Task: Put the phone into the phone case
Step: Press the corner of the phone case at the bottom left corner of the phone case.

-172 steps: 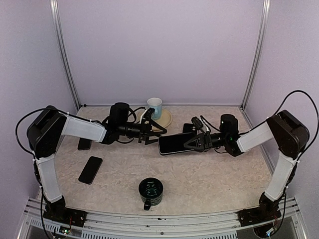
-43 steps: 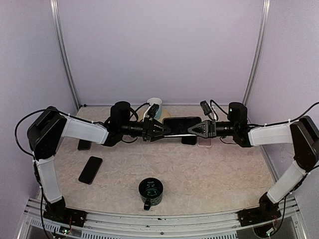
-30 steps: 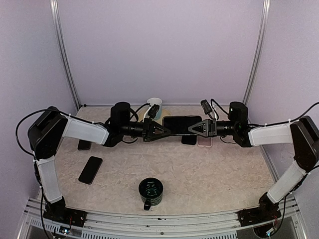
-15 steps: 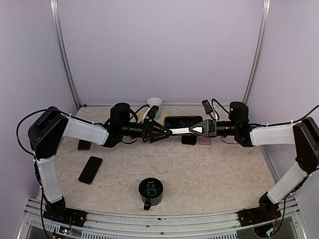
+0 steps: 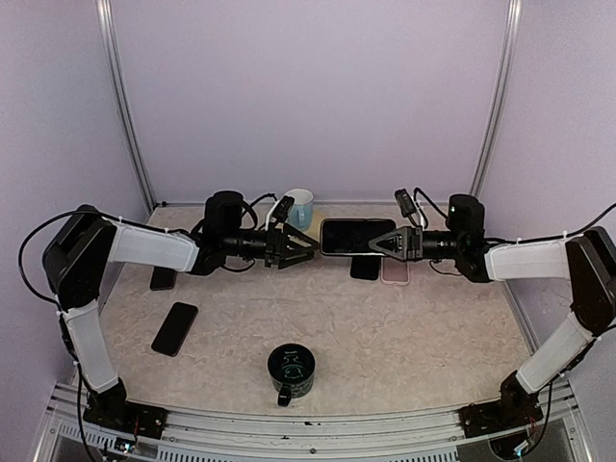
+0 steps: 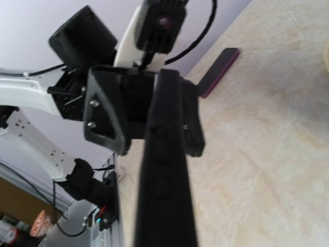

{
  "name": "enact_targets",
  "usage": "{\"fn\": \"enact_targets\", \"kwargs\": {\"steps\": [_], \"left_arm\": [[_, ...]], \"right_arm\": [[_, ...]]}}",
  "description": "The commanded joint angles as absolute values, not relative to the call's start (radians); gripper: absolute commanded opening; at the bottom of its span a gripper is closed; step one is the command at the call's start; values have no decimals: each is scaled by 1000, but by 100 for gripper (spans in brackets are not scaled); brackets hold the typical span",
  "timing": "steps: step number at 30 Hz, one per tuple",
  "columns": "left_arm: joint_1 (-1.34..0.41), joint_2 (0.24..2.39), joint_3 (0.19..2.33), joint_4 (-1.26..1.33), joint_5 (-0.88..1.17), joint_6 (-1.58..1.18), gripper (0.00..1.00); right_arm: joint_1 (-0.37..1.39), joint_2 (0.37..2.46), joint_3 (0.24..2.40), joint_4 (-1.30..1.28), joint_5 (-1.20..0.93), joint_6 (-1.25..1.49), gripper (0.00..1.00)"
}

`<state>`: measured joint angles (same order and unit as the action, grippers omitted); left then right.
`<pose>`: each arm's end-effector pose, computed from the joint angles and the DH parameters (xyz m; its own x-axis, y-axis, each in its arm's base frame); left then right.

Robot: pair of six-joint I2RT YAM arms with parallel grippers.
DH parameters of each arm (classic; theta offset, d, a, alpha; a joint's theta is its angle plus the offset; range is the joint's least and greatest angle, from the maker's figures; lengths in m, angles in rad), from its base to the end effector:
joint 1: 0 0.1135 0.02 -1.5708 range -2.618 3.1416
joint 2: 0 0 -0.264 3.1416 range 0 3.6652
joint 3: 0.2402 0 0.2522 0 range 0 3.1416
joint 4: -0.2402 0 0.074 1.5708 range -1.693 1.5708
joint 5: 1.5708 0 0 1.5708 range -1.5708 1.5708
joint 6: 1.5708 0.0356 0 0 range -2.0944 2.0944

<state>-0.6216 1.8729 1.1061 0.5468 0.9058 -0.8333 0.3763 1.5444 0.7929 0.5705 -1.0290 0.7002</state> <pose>0.3172 -0.2617 0.2178 -0.8473 0.0452 -0.5291 0.5301 0.1306 -0.8378 0.2900 0.1474 0.2374 -0.7552 0.0589 -0.6528 -0.6364 0.1725 0.7518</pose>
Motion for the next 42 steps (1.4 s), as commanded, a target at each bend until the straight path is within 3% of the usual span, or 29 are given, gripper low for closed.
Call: {"fn": "enact_targets", "kwargs": {"steps": [1,11,21,24,27,33,42], "left_arm": [[-612,1878,1167,518,876,-788,63],[-619,1945,1270,546,914,-821,63],[-644,1975,1311,491,943,-773,40],[-646,1971,1315,472,938,-753,27],[-646,1964,1320,444,919,-723,0],[-644,1923,1310,374,876,-653,0],[-594,1898,1174,741,1004,-925,1]], "right_arm": [[368,1553,783,686,-1115,739,0],[371,1574,756,725,-1146,765,0],[373,1599,770,676,-1128,745,0],[373,1615,780,648,-1121,738,0],[373,1632,798,588,-1096,718,0],[373,1657,818,507,-1079,673,0],[365,1673,822,474,-1111,595,0]]}}
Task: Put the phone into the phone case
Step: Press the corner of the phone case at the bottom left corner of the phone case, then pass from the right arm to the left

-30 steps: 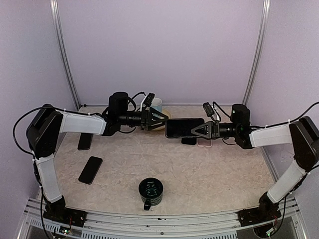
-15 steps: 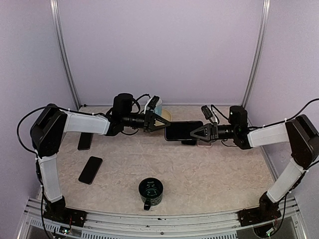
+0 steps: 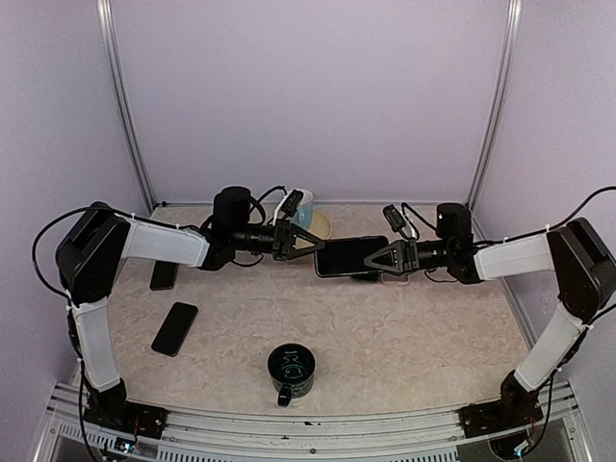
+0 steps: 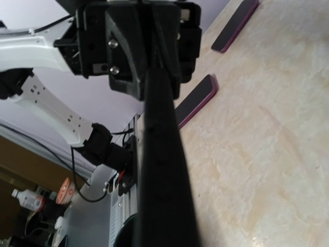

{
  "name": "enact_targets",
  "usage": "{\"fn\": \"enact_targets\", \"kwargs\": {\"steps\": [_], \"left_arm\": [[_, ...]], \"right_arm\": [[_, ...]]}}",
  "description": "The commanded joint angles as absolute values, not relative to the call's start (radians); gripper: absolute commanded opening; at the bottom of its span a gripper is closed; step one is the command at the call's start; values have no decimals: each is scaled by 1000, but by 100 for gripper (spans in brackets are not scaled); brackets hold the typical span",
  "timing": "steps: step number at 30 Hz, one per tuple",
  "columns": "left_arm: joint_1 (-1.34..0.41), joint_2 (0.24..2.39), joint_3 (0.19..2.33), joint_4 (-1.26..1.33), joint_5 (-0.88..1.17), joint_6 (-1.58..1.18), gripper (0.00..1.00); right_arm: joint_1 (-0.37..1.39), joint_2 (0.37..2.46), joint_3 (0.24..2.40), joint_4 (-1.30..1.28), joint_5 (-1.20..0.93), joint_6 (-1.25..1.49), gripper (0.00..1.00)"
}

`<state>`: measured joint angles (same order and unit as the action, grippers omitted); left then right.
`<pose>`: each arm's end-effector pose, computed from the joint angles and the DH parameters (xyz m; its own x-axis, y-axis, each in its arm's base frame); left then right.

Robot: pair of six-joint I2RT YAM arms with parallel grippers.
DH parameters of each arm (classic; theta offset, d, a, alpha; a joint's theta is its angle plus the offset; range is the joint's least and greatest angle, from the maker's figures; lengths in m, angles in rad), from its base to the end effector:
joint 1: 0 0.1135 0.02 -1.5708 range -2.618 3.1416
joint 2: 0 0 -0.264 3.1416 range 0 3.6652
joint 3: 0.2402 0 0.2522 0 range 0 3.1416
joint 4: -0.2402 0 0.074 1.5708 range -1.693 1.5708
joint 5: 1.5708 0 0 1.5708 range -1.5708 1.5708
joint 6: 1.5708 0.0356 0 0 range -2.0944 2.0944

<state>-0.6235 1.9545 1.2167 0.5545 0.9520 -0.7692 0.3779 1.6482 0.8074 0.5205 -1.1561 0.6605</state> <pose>0.3350 -0.2767 0.2207 -0.7942 0.0742 -0.6032 0.6076 0.0764 -0.7906 0.2969 0.1529 0.2064 -0.8176 -0.0586 -0.5727 -0.5754 0.1139 0.8099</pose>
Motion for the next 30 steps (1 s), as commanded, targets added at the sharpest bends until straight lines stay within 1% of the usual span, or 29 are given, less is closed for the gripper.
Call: {"fn": "enact_targets", "kwargs": {"steps": [1,4,5,7,9,10,13,15,18,21,22,25,28,30], "left_arm": [[-590,1896,1165,768,1008,-947,4],[-583,1893,1150,815,1016,-984,15],[-582,1893,1149,819,1016,-986,21],[-579,1889,1149,818,1012,-989,37],[-576,1887,1147,818,1008,-989,47],[-575,1886,1147,815,1006,-987,52],[-564,1876,1146,784,988,-969,63],[-557,1863,1151,725,964,-926,71],[-546,1826,1179,549,886,-798,83],[-543,1779,1223,320,726,-626,93],[-544,1760,1231,270,668,-582,98],[-545,1699,1237,175,506,-489,99],[-561,1639,1218,149,373,-383,99],[-585,1597,1197,143,219,-296,99]], "right_arm": [[364,1674,821,479,-1113,597,0],[364,1674,816,497,-1121,606,0],[364,1673,816,500,-1123,608,0],[364,1667,816,503,-1124,609,0],[364,1661,815,504,-1126,609,0],[364,1657,815,505,-1126,610,0],[364,1650,814,502,-1125,612,0],[364,1646,814,499,-1124,610,0],[364,1639,816,486,-1118,602,0],[365,1632,822,454,-1108,582,0],[365,1631,825,447,-1105,577,0],[364,1624,827,438,-1101,571,0],[364,1620,831,429,-1095,568,0],[364,1615,833,416,-1087,560,0]]}}
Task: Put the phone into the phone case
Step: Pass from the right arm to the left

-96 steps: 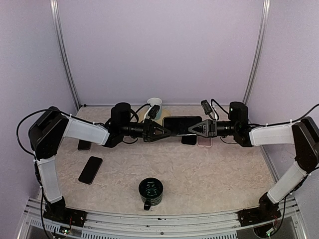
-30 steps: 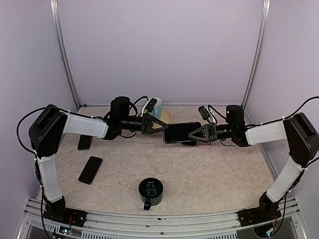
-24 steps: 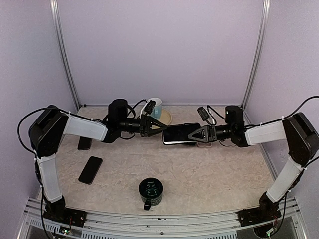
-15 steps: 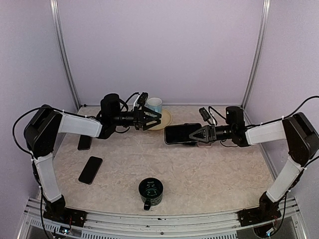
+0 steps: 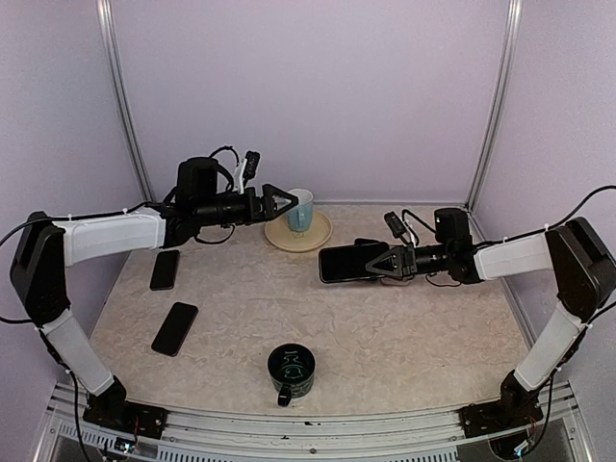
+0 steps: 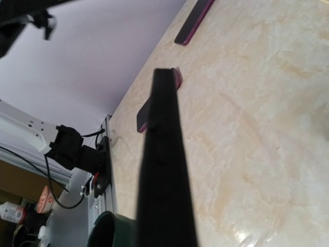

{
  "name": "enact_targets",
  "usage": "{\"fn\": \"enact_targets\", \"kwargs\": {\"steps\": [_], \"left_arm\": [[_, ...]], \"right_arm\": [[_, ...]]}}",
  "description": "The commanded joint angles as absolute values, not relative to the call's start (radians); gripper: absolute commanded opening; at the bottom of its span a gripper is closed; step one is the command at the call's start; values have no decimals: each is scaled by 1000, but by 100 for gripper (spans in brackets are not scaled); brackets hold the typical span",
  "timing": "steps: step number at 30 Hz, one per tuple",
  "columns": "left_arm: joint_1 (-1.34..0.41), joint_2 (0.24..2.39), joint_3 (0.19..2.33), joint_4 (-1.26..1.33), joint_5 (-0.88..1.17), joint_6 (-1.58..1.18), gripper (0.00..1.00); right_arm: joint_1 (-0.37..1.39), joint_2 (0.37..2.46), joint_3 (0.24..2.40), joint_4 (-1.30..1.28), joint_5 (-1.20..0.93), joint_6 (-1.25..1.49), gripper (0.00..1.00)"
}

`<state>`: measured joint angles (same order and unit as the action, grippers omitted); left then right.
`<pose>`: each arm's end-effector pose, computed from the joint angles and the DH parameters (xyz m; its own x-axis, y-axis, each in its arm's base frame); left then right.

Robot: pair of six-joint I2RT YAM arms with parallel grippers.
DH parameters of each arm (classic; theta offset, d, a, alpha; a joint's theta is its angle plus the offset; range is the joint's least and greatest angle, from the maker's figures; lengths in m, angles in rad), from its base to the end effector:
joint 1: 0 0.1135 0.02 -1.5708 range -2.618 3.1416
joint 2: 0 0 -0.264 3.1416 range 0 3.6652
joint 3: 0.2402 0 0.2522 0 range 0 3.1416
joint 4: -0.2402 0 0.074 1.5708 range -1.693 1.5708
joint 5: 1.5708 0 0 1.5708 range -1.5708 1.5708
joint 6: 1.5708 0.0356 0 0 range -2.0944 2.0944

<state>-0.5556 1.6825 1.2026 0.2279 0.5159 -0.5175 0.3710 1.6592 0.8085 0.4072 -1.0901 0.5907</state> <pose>0.3272 -0.2238 0.2898 -0.6119 -0.1266 -0.7808 0.6467 0.4883 -0.5860 0.2977 0.1497 0.1931 -0.8412 -0.0509 -0.5383 -0.5364 0.2034 0.8191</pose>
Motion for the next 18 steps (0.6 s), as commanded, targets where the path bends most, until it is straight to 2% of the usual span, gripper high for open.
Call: {"fn": "enact_targets", "kwargs": {"steps": [1,6,11,18], "left_arm": [[-599,1566,1186,144,159,-255,99],[-646,1467,1090,242,11,-89,99],[-639,1398,940,444,-72,-164,99],[-674,1458,949,412,53,-22,99]], "right_arm": [[365,1613,837,411,-1085,556,0],[365,1603,843,392,-1074,549,0],[365,1596,848,382,-1067,548,0],[365,1602,873,324,-1052,542,0]]}}
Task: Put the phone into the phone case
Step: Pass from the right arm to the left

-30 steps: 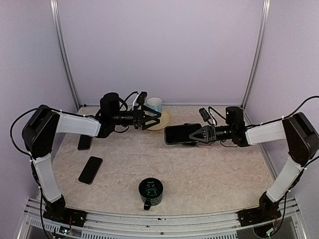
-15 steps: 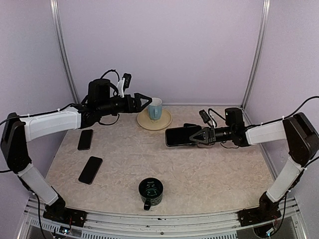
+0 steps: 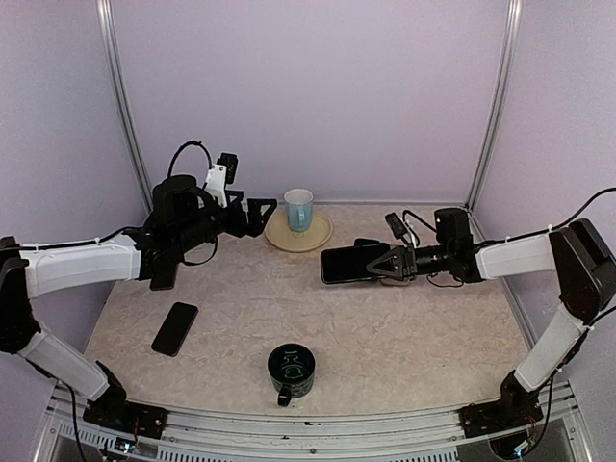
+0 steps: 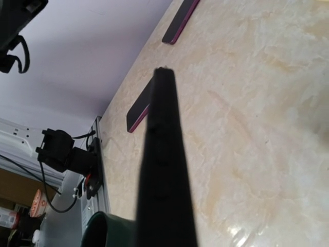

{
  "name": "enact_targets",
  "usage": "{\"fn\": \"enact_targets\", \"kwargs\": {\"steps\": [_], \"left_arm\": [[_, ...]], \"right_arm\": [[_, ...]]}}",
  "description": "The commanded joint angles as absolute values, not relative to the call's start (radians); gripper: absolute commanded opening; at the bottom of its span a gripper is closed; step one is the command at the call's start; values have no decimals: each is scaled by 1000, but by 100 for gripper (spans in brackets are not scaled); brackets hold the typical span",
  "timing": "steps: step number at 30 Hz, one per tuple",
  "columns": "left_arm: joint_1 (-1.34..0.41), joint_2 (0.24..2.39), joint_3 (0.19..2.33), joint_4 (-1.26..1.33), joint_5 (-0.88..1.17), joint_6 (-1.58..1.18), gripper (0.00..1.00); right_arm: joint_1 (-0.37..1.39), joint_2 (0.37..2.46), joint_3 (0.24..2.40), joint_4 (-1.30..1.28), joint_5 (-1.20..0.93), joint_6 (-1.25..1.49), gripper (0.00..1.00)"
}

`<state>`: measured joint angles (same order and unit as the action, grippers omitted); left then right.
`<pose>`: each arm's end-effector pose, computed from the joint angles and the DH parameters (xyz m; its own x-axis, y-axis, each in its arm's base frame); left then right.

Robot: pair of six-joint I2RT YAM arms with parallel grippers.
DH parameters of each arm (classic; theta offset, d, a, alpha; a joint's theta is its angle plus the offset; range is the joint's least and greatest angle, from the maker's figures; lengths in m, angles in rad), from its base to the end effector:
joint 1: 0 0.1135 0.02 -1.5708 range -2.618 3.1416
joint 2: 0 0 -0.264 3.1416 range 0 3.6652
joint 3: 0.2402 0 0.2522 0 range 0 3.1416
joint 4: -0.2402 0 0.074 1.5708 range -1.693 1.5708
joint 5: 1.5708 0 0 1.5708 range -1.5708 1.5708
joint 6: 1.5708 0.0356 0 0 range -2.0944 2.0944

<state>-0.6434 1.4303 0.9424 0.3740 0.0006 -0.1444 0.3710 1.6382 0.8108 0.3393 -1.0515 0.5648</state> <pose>0.2691 -0.2018 0.3006 -0.1764 -0.0476 -0.9832 0.5811 0.8012 -0.1430 0.2951 0.1480 0.1942 -0.8480 -0.0448 -0.5281 -0.5217 0.2469 0.8166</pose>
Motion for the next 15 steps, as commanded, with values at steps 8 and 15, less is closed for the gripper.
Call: {"fn": "enact_targets", "kwargs": {"steps": [8,15], "left_arm": [[-760,1496,1012,301,273,259,99],[-818,1548,1080,185,336,466,99]], "right_arm": [[367,1627,909,243,-1051,536,0],[376,1642,913,221,-1058,533,0]]}}
